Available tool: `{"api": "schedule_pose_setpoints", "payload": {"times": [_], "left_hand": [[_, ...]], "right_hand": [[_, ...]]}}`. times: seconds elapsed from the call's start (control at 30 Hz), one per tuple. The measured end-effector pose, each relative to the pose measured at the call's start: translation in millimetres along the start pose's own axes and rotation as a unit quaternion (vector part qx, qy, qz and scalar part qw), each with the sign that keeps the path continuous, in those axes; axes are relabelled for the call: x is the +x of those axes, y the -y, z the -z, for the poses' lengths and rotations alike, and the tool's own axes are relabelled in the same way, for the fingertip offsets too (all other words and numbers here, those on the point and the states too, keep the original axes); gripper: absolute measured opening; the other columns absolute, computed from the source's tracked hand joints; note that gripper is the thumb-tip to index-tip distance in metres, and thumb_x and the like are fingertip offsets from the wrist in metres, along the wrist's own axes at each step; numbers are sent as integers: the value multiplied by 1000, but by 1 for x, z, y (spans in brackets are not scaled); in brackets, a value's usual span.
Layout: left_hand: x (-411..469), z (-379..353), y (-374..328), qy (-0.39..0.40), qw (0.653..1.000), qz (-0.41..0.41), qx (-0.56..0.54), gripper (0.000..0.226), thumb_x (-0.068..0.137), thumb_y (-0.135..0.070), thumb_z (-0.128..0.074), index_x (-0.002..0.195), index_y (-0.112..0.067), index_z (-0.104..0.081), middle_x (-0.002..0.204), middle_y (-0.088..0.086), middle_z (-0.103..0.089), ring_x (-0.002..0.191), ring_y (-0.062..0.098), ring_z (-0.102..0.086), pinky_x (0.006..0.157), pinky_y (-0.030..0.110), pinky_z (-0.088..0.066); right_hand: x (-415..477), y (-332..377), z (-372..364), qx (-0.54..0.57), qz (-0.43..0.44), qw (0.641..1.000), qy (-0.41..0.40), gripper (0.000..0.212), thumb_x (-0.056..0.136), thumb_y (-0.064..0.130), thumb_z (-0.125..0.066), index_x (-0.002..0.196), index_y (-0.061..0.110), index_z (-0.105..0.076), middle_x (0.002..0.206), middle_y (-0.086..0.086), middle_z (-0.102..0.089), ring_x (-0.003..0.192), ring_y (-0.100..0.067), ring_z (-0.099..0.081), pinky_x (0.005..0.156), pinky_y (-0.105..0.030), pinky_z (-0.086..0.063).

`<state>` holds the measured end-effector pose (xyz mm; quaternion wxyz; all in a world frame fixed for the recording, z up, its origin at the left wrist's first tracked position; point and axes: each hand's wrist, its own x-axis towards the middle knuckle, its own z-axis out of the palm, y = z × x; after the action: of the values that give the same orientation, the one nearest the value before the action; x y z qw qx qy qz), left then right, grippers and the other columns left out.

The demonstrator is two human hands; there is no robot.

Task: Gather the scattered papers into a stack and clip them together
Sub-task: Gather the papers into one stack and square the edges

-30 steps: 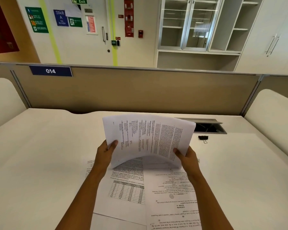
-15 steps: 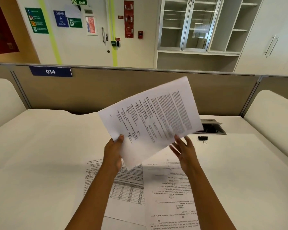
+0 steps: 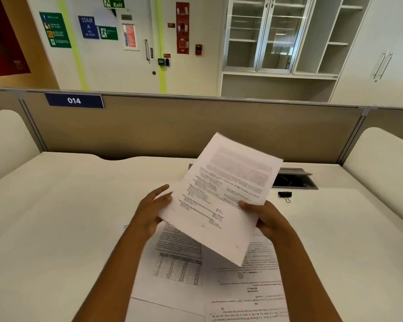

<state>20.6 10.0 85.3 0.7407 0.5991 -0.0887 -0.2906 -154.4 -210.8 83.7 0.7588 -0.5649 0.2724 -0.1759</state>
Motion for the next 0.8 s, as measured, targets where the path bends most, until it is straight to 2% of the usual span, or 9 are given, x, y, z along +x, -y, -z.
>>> {"api": "schedule_pose_setpoints", "payload": {"times": [0.1,0.17,0.27,0.37,0.47,0.57,0.63,0.7,0.8], "left_hand": [[4,10,-3,70,987,68,126,39,90,-7,-57,128,-15,-54,114,9,-67,95,24,-65,76,35,-54],[7,9,6,86,980,122,130,40,91,-6,-56,130,-8,-53,113,15,-67,99,31,-66,82,43,-56],[5,3,25,77,973,152,155,37,92,-1,-52,129,0,-53,102,18,-68,89,32,-67,77,44,-57],[3,-2,46,46,969,137,202,37,91,3,-49,128,1,-52,116,22,-64,102,37,-63,93,52,-50],[3,-8,57,22,962,121,245,40,92,0,-47,131,-4,-51,127,20,-59,112,36,-60,100,51,-46],[2,-17,58,23,949,105,295,40,95,-10,-44,135,-8,-45,135,15,-55,119,32,-55,104,44,-44],[0,-23,54,13,940,76,333,43,97,-12,-41,140,-9,-37,140,13,-49,123,29,-51,103,36,-42],[-2,-28,49,-3,943,22,331,44,98,-10,-38,142,-12,-33,139,13,-48,114,26,-54,89,32,-45],[-7,-33,34,-19,967,-83,241,37,99,-10,-38,136,-14,-37,126,12,-57,90,18,-60,66,22,-51]], "right_hand": [[1,-2,8,-59,-72,994,61,33,78,1,-68,108,11,-63,105,-11,-72,92,-29,-69,69,-39,-59],[2,-11,7,-77,-118,987,75,31,78,1,-68,107,10,-63,102,-11,-72,89,-28,-70,66,-37,-59],[7,-30,3,-103,-163,979,60,34,76,0,-71,108,7,-62,99,-11,-72,87,-27,-70,66,-37,-59],[7,-44,0,-132,-182,974,7,35,75,6,-74,108,4,-62,101,-14,-70,90,-31,-68,72,-40,-57],[6,-56,-2,-121,-160,978,-50,32,76,14,-75,105,9,-63,107,-16,-68,95,-35,-65,78,-45,-55],[3,-62,-7,-103,-123,985,-63,30,76,9,-74,104,10,-63,112,-17,-67,90,-33,-67,67,-38,-56],[0,-61,-13,-102,-98,987,-71,36,76,3,-72,110,7,-62,113,-18,-67,89,-33,-67,65,-36,-56],[-4,-52,-19,-88,-50,991,-84,34,77,1,-70,109,9,-62,110,-16,-68,87,-31,-68,66,-36,-57],[-14,-29,-27,-54,65,992,-96,25,80,9,-69,102,20,-62,101,-5,-71,83,-23,-71,64,-33,-59]]}}
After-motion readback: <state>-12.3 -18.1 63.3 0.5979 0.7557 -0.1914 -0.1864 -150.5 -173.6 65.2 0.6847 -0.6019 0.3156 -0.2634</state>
